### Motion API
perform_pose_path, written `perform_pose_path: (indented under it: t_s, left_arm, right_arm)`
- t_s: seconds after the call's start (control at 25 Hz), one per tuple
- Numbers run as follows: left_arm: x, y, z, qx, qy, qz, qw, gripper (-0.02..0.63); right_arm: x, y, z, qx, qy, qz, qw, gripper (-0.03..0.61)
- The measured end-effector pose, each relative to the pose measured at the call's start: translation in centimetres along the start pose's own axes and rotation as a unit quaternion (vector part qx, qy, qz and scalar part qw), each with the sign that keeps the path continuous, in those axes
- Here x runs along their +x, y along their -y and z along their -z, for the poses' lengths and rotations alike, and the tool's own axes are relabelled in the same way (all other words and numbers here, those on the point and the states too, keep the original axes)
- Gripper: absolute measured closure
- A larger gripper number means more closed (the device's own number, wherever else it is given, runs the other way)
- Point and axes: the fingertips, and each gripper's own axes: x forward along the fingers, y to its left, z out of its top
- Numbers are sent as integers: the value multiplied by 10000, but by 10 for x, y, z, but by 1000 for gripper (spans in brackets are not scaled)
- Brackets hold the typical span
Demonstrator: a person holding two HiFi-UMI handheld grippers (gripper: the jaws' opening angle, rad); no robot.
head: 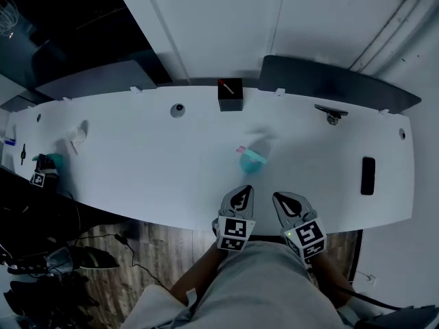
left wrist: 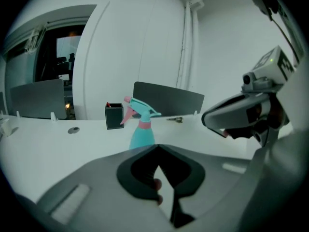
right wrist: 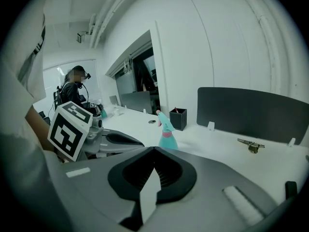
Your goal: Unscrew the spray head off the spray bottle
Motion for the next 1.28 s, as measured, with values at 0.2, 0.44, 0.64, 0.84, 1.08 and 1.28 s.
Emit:
perform_pose_path:
  t_s: [0.2,0.44,0.64,0.84,1.08,1.28]
  left_arm:
    - [17,-17,9,-55,-141,-47,9999,612]
    - [26,-24,8,-186,-212,-161,9995,612]
    - [33,-32,10,-144,-299,-244,9991,612]
    - [34,-37,17,-104,-406,-244,9988,612]
    - [42,-44,19,102,-456,-303,9984,611]
    - [57,-40,24,307,-628,46,9975,403]
  right_arm:
    - [17,4,-1,90,-132,-96,9998,578]
    - [28,8,-8,-133,-213,-322,9992,578]
    - [35,17,-12,-34,-171,-338,9993,578]
    - [38,14,-3,71,-218,-353,9991,578]
    - [37,15,-5,92,-116,-260,9996,578]
    - [32,21,-3,192,-116,-133,9997,578]
